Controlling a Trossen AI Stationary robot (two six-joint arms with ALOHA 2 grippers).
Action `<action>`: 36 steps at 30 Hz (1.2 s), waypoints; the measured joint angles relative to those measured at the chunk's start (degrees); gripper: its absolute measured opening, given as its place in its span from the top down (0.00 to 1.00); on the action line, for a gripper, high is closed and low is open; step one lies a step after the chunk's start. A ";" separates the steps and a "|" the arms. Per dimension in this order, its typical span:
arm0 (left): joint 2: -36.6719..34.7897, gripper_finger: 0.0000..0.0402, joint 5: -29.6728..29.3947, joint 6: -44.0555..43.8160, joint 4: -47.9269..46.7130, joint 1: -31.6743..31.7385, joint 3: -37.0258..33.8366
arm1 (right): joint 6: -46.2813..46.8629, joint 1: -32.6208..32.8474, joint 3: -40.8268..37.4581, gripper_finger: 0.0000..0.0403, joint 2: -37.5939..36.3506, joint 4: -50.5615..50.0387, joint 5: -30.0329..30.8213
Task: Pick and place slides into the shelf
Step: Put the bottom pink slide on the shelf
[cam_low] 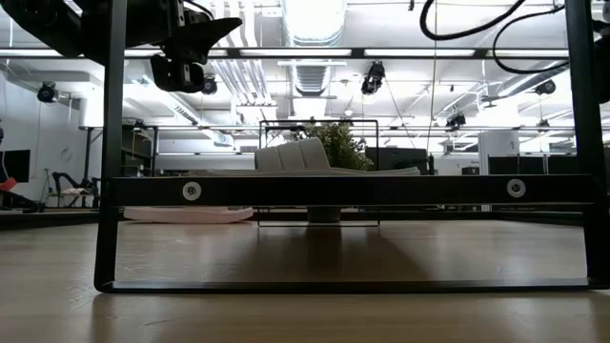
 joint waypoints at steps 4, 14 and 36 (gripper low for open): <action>0.00 0.39 -1.36 0.02 -0.01 0.02 0.39 | 2.99 1.92 -1.99 0.49 0.15 6.23 -0.04; 0.02 0.39 -1.53 0.28 0.01 0.02 2.46 | 5.25 4.22 -3.86 0.49 0.16 11.01 -1.28; -0.02 0.39 -1.26 0.17 0.00 0.02 2.98 | 9.27 9.95 -4.16 0.52 11.01 24.23 -0.76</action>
